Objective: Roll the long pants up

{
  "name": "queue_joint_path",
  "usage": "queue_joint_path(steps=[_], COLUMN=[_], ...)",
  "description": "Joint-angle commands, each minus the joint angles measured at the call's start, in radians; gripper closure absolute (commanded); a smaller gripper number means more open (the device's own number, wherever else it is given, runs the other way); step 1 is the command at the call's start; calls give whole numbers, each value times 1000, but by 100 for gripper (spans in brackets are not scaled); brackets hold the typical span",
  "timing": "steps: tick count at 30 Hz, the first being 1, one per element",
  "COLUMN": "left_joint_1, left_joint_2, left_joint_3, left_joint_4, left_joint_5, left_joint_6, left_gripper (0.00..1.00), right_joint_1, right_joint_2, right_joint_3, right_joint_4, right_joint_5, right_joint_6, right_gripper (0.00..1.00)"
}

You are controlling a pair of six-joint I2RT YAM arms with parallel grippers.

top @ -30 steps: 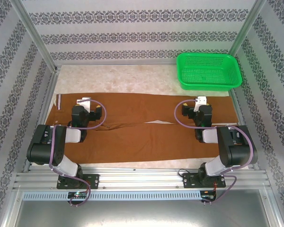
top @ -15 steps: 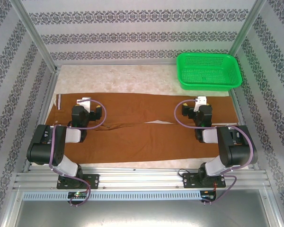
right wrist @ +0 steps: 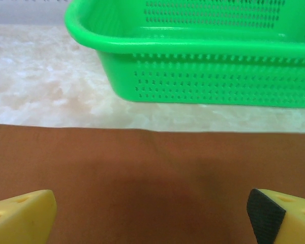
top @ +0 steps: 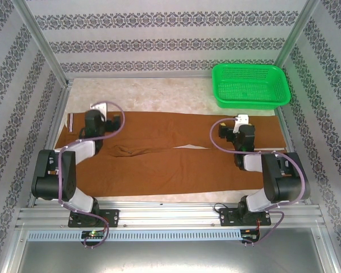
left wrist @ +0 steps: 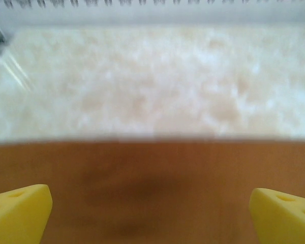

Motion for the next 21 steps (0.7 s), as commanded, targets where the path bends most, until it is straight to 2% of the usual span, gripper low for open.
queue_joint_path(steps=[1,3,6,8,10,11,13,15,18,21], left_joint_1=[50,94,154,177,177,177,183,214,321,442], left_joint_2=[4,58,141,166,150,138,136,155,199,256], left_joint_3=[133,212,286,286,288,310,406,483,547,564], left_joint_4=[-285,-333,-334,-280,-285,-343,-565,-695,-790,-795], left_joint_5=[84,267,381,457,441,390,160,18,6,79], left_joint_6=[-124,-204,-392,-447,-426,-399,-342,-282,-290,-375], left_gripper=[0,0,0,0,0,0,0,0,0,0], right_joint_1=[-6,-11,-10,-13,-19,-23,-24,-20,-15,-13], right_joint_2=[-112,-152,-184,-186,-171,-157,-115,-88,-80,-79], right_joint_3=[186,265,355,400,400,402,439,468,447,428], right_joint_4=[-344,-453,-545,-602,-590,-581,-629,-685,-680,-684], right_joint_5=[58,-39,-97,-126,-156,-214,-304,-313,-279,-269], right_joint_6=[34,7,108,177,249,256,264,281,296,314], right_gripper=[2,2,2,2,2,2,2,2,2,2])
